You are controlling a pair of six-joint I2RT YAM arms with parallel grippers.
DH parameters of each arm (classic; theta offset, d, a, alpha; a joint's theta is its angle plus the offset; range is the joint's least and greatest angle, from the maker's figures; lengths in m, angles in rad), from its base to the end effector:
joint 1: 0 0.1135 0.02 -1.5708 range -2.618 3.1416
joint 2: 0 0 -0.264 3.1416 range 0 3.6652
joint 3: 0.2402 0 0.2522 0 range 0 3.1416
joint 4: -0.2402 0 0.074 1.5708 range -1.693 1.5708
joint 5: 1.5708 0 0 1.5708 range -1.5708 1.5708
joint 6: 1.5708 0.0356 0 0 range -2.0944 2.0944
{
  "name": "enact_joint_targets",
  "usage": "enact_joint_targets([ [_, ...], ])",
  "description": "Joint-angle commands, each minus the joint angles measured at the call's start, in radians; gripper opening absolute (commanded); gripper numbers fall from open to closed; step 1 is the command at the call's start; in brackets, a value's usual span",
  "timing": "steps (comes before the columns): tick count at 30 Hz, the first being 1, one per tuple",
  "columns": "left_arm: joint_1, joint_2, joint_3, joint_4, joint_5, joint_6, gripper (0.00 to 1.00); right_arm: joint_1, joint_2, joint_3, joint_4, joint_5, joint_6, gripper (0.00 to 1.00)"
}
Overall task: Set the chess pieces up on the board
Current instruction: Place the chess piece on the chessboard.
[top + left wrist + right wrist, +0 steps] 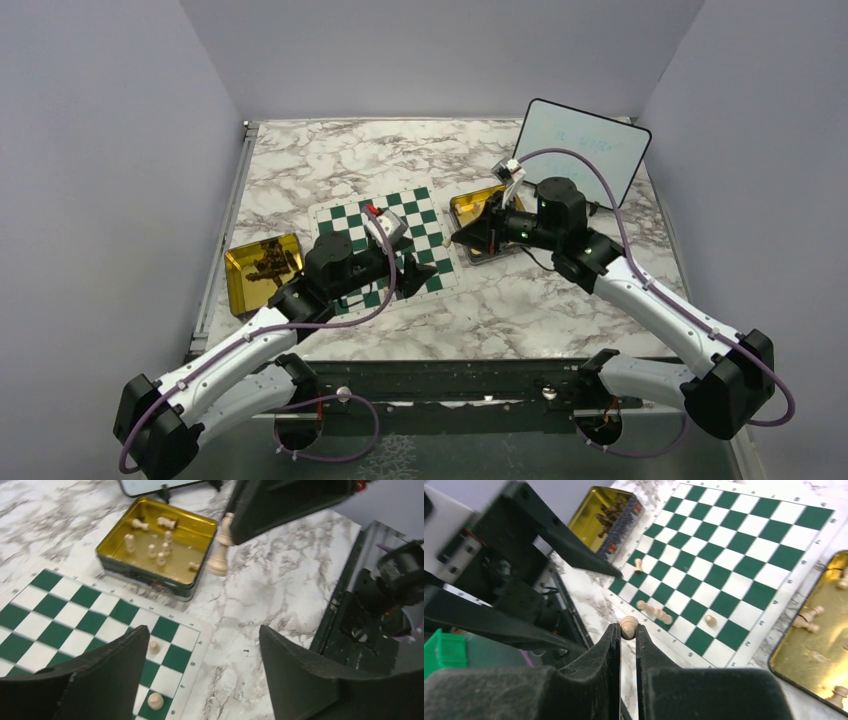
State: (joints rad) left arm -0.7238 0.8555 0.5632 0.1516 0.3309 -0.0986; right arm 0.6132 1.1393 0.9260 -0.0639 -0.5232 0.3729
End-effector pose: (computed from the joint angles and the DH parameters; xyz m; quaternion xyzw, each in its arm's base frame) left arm 0.1462 -0.1446 0.2846 0.3318 0.6754 -0.3725 0.5431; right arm 0.2045 0.1656 0.3314 -0.2471 0.7466 0.4573 0.4151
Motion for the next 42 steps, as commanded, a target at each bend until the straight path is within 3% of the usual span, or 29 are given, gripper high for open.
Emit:
enact_joint_targets([
  [1,0.037,0.022,0.115,-0.202,-0.263,-0.117,0.88,-0.001,-0.004,-0.046,-0.005,0.116,-0.064,0.07],
  [9,0.415,0.137,0.182,-0.312,-0.063,-0.334,0.92,0.054,0.027,-0.091,0.014,0.243,-0.106,0.05],
  [16,0.645,0.265,0.187,-0.355,0.009,-0.499,0.92,0.186,0.102,-0.114,0.089,0.389,-0.182,0.05],
  [24,0.681,0.306,0.149,-0.391,-0.006,-0.390,0.92,0.293,0.232,-0.153,0.250,0.474,-0.226,0.05],
  [42,0.680,0.237,0.116,-0.371,-0.042,-0.404,0.92,0.406,0.483,-0.115,0.376,0.683,-0.324,0.04],
])
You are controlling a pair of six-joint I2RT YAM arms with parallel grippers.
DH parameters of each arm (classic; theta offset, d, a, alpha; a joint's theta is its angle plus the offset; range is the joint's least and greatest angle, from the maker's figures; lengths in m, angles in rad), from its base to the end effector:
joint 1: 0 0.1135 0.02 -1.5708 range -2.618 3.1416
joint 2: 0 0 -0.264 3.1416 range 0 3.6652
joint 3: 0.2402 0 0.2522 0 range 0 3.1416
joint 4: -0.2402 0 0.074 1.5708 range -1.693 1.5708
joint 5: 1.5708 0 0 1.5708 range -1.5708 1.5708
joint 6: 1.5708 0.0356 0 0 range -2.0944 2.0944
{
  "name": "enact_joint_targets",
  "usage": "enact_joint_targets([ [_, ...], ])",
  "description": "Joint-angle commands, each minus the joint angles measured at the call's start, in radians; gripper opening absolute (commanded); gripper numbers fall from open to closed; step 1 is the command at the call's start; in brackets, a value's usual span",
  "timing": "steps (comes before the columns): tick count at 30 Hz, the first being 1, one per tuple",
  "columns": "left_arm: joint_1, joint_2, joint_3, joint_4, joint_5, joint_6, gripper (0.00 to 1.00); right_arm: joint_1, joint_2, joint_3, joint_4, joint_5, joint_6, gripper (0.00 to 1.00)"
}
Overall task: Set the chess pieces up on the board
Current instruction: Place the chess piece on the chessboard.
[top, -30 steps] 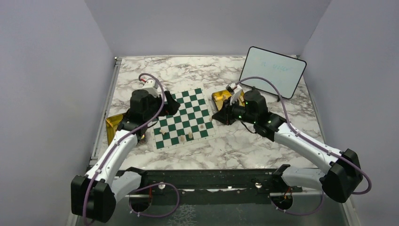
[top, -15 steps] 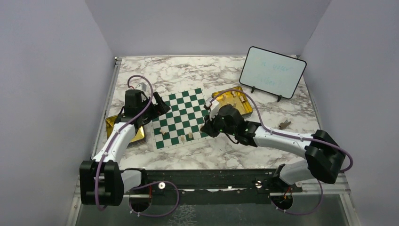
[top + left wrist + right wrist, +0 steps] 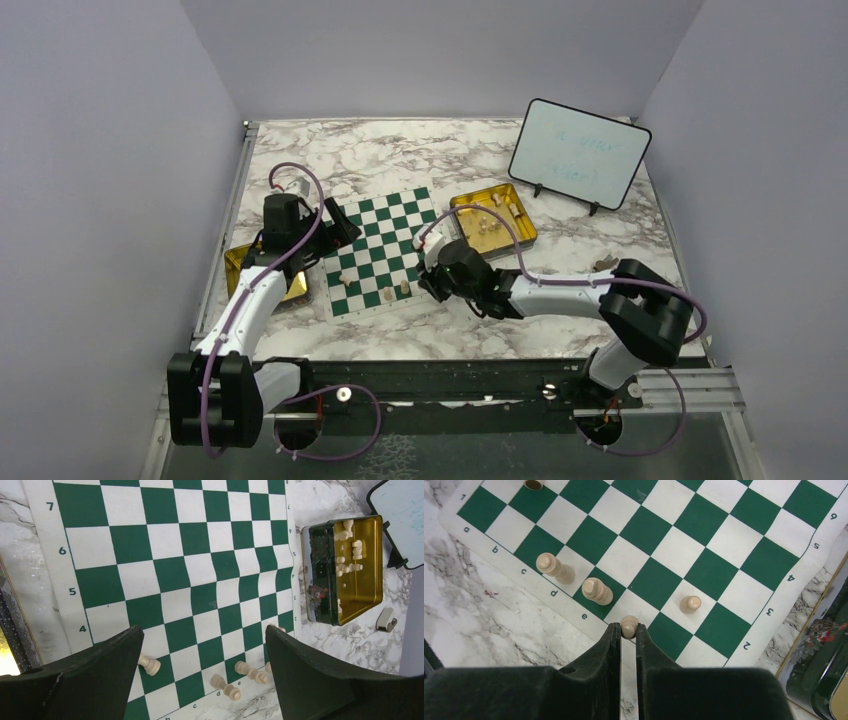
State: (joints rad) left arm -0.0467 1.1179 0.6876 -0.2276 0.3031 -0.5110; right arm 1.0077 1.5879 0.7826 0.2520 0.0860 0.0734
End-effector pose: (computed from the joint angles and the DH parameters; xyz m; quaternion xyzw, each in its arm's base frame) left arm 0.2368 -0.0217 0.2372 -0.1394 0.8788 -0.2502 0.3816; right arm 0.1791 0.2780 0.1849 -0.3742 0.7885 0.2182 0.4366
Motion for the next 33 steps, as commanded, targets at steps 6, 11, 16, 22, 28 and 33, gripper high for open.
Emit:
enact_joint_targets([
  [6,0.004,-0.026,-0.009,0.011,-0.011,0.006,0.93,0.020,0.057,0.012,0.105,0.095,-0.023,0.04],
  [11,0.003,-0.024,-0.009,0.013,-0.012,0.002,0.93,0.023,0.069,0.013,0.113,0.089,-0.026,0.05],
  [16,0.004,-0.020,-0.009,0.013,-0.012,0.000,0.93,0.034,0.078,0.017,0.109,0.088,-0.030,0.05],
  [22,0.005,-0.016,-0.008,0.013,-0.013,-0.001,0.93,0.046,0.098,0.021,0.097,0.096,-0.029,0.05],
  [28,0.004,-0.016,-0.009,0.011,-0.017,-0.003,0.93,0.051,0.115,0.026,0.094,0.109,-0.030,0.05],
  [33,0.004,-0.018,-0.010,0.010,-0.019,-0.003,0.93,0.055,0.124,0.030,0.091,0.115,-0.029,0.08],
])
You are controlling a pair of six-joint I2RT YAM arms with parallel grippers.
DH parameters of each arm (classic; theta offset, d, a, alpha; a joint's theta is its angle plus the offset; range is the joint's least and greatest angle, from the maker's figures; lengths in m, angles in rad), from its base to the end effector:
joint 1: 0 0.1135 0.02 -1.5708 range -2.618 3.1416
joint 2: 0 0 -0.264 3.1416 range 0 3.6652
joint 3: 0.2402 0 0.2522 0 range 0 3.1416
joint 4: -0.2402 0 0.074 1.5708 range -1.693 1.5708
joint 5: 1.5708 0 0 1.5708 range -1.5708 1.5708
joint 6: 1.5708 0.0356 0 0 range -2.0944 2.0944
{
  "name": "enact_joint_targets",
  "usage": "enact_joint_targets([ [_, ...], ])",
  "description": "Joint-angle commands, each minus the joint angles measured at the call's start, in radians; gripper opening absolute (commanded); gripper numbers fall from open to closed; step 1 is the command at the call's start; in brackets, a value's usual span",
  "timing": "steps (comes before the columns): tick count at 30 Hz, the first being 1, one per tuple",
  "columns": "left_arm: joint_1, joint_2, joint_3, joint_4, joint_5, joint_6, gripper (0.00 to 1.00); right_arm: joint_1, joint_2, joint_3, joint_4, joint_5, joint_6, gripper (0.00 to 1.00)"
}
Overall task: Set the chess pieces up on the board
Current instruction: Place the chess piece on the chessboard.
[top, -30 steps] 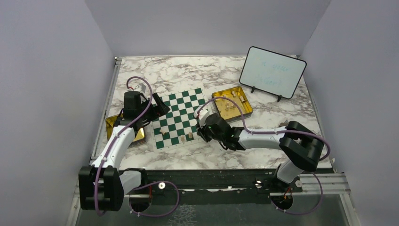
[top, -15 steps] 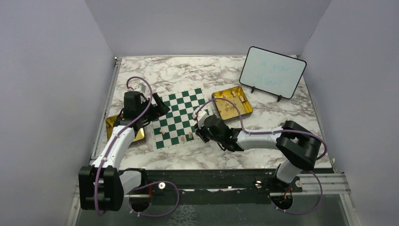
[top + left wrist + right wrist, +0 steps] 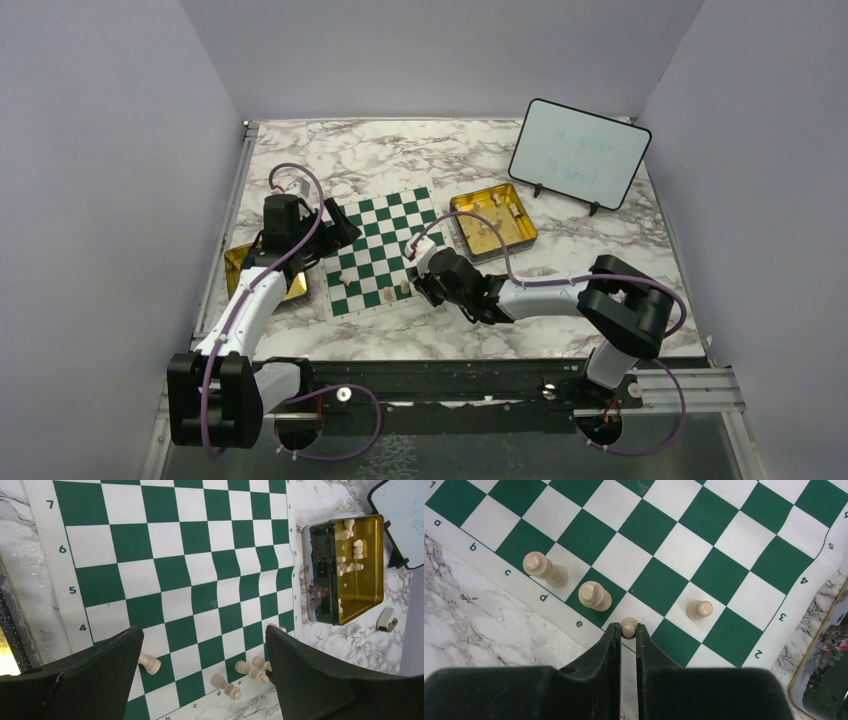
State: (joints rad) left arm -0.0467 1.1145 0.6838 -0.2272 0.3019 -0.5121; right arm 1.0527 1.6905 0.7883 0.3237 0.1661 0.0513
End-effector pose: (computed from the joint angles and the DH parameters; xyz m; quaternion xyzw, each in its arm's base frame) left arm 0.2360 -0.0216 0.2367 -0.1401 0.8788 -0.2499 0.3816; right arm 0.1744 0.2940 0.1609 -0.3861 0.7878 0.1867 0.4422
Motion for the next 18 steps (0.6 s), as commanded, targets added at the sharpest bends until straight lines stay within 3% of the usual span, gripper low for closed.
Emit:
enact_joint_targets([
  [1,0.004,-0.015,-0.006,0.010,-0.019,-0.002,0.93,0.010,0.023,0.024,0.018,0.039,-0.007,0.09],
  [11,0.005,-0.020,-0.007,0.003,-0.056,-0.017,0.93,0.013,0.013,0.037,-0.007,0.049,0.019,0.28],
  [18,0.003,-0.025,-0.010,-0.006,-0.078,-0.026,0.93,0.013,-0.016,0.090,-0.099,0.056,0.081,0.36],
])
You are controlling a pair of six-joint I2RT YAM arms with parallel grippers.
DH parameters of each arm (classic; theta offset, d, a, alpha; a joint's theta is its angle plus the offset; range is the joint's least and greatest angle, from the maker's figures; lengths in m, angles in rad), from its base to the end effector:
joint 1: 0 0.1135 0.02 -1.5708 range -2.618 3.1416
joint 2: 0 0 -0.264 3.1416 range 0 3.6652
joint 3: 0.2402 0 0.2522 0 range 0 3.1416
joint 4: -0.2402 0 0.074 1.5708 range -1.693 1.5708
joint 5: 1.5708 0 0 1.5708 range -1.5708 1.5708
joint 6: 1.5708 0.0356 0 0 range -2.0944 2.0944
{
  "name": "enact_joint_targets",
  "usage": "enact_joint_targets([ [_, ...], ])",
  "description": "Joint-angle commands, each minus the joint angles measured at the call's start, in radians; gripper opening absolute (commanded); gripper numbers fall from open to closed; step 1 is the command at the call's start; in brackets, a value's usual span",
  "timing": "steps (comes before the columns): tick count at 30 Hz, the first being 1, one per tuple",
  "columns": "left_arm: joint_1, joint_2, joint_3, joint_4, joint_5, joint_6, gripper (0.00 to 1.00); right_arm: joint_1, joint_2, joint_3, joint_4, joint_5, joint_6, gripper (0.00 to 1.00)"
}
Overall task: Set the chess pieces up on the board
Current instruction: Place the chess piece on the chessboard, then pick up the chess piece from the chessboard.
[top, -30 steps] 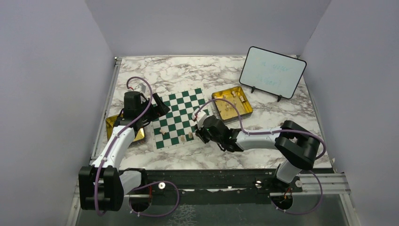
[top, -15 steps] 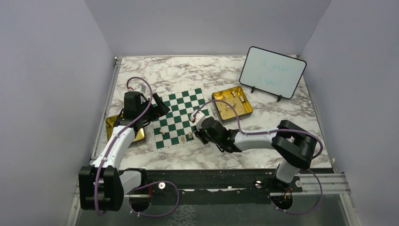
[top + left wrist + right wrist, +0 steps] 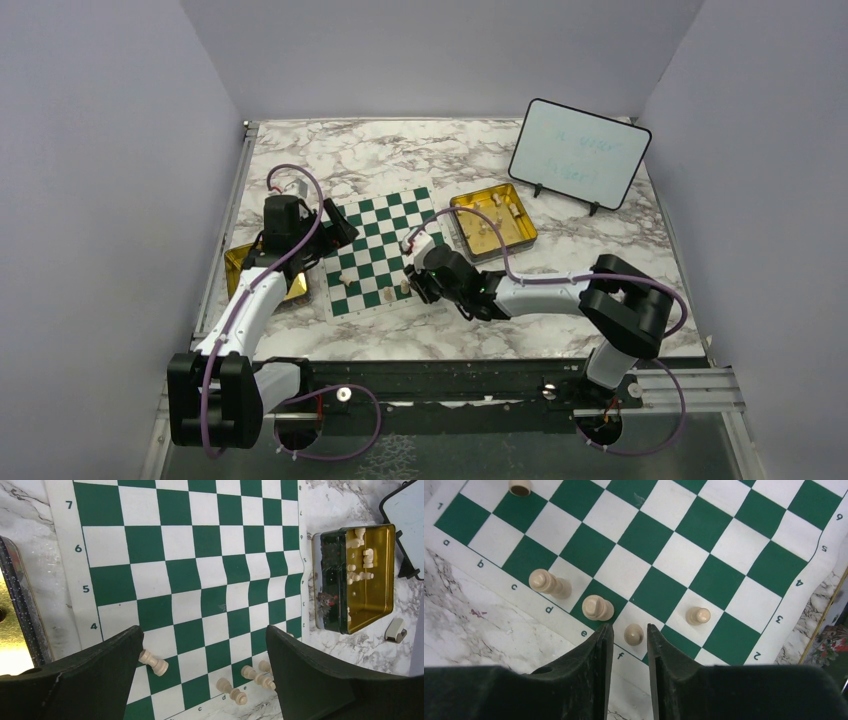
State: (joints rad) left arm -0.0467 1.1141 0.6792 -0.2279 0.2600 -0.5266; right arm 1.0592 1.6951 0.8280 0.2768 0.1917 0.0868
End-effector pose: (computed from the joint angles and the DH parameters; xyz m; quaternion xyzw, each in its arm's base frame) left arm 0.2358 -0.0202 0.2349 -0.1565 0.8791 -0.2347 0.3842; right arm 0.1760 0.2997 0.1669 -0.3705 0.7975 0.1832 0.4396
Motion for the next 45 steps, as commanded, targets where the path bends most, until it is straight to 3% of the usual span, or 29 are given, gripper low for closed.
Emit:
enact_joint_targets([
  [1,0.002,-0.024,-0.004,-0.005,-0.035,-0.011,0.93,0.007,-0.028,0.054,-0.061,0.031,0.050,0.37],
  [13,0.004,0.022,0.080,-0.056,-0.120,-0.081,0.92,0.007,-0.049,0.187,-0.168,-0.012,0.098,0.42],
  [18,0.037,0.062,0.121,-0.093,-0.142,-0.200,0.92,0.007,0.037,0.302,-0.172,-0.084,0.083,0.42],
  [26,0.192,0.090,0.143,-0.137,-0.197,-0.375,0.92,0.010,0.215,0.470,-0.161,-0.180,0.068,0.37],
  [33,0.203,0.051,0.148,-0.189,-0.292,-0.416,0.92,0.032,0.356,0.585,-0.172,-0.227,0.052,0.36],
  [45,0.203,0.087,0.167,-0.245,-0.289,-0.419,0.92,0.053,0.489,0.695,-0.200,-0.212,0.003,0.37],
])
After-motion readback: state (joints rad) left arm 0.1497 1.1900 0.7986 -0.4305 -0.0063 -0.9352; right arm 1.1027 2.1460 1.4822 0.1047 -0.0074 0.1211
